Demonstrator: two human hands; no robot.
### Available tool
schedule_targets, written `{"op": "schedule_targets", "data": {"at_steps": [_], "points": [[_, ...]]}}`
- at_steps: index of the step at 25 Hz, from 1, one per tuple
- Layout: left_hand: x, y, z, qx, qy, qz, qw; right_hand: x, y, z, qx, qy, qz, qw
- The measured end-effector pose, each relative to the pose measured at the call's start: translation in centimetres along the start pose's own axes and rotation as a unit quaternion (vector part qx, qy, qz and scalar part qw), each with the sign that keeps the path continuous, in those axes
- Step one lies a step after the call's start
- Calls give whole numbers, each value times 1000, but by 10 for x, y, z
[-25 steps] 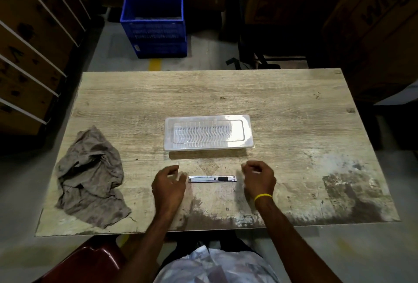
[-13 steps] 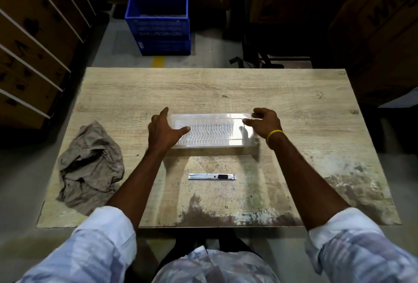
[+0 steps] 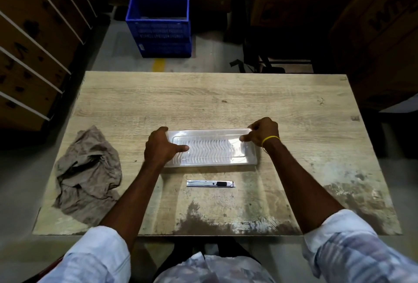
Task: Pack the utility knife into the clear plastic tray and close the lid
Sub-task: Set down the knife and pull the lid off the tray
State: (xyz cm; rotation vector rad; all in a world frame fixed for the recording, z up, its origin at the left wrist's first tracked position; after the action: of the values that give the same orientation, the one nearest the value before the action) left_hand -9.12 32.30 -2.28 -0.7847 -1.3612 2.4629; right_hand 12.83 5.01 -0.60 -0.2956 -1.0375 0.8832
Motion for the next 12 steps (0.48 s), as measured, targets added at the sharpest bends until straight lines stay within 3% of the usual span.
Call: {"op": "schedule_targets", "data": {"at_steps": [8, 12], "points": [[-5, 2, 3, 8, 3, -22, 1000, -2, 1, 10, -54, -1, -17, 998], [-5, -9, -3, 24, -1, -36, 999, 5, 1, 10, -26, 14, -22, 999]]}}
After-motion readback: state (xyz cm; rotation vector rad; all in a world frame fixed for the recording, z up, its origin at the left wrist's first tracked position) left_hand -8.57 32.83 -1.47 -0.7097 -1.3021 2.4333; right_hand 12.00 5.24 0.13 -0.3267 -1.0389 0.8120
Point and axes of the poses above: each hand's wrist, its own z-axis away from the middle knuckle, its own y-axis out of the palm, x = y × z, the point moved 7 cm from there along -z, towards the middle knuckle, and after that the axes turned 12 degrees about -z, right-handed, at the moved point
